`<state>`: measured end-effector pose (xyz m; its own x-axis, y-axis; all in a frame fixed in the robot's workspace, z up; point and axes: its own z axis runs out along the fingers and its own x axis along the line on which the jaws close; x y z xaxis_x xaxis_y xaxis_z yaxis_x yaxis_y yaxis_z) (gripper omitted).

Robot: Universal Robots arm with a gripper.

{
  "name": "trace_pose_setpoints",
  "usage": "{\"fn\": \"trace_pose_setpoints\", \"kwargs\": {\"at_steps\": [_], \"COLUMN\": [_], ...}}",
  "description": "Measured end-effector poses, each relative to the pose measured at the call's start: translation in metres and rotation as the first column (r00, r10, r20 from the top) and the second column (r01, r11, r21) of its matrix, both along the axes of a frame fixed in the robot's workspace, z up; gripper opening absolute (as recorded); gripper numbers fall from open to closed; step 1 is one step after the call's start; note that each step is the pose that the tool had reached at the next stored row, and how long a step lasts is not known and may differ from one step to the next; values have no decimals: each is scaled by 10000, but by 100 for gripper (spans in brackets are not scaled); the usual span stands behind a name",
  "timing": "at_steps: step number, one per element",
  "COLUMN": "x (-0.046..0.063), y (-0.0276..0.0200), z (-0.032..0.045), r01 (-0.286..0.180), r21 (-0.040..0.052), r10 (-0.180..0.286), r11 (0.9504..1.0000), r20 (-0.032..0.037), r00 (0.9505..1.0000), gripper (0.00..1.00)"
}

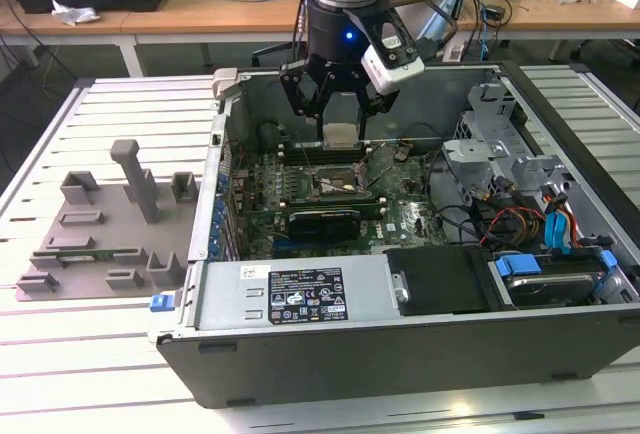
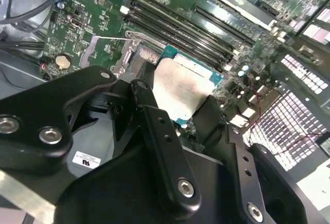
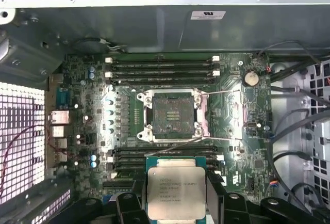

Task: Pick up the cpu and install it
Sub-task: 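Pick up the cpu and move it towards the insertion slot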

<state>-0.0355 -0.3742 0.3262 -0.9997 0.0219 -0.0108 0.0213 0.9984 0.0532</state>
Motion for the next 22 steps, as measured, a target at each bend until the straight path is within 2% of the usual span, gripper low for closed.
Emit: {"fn": "trace_pose_setpoints", "kwargs": {"at_steps": [3, 6, 10, 13, 15, 16, 20, 22], "x": [1, 4, 8, 10, 9, 9, 9, 9], "y": [45, 135, 206, 319, 360, 379, 387, 387], "z": [-57, -152, -211, -301, -339, -385, -521, -544], "r01": [-4, -5, -8, -61, -83, -115, -214, -230], "r21": [1, 2, 1, 2, -3, -19, -51, -71], "r10": [4, 5, 8, 61, 83, 115, 214, 230], "r11": [10000, 10000, 10000, 10000, 10000, 9999, 9998, 9997], "r20": [0, 1, 0, 1, 0, 0, -1, -9], "r00": [10000, 10000, 10000, 10000, 10000, 9999, 9998, 9997], "gripper": [55, 55, 55, 55, 55, 55, 55, 55]}}
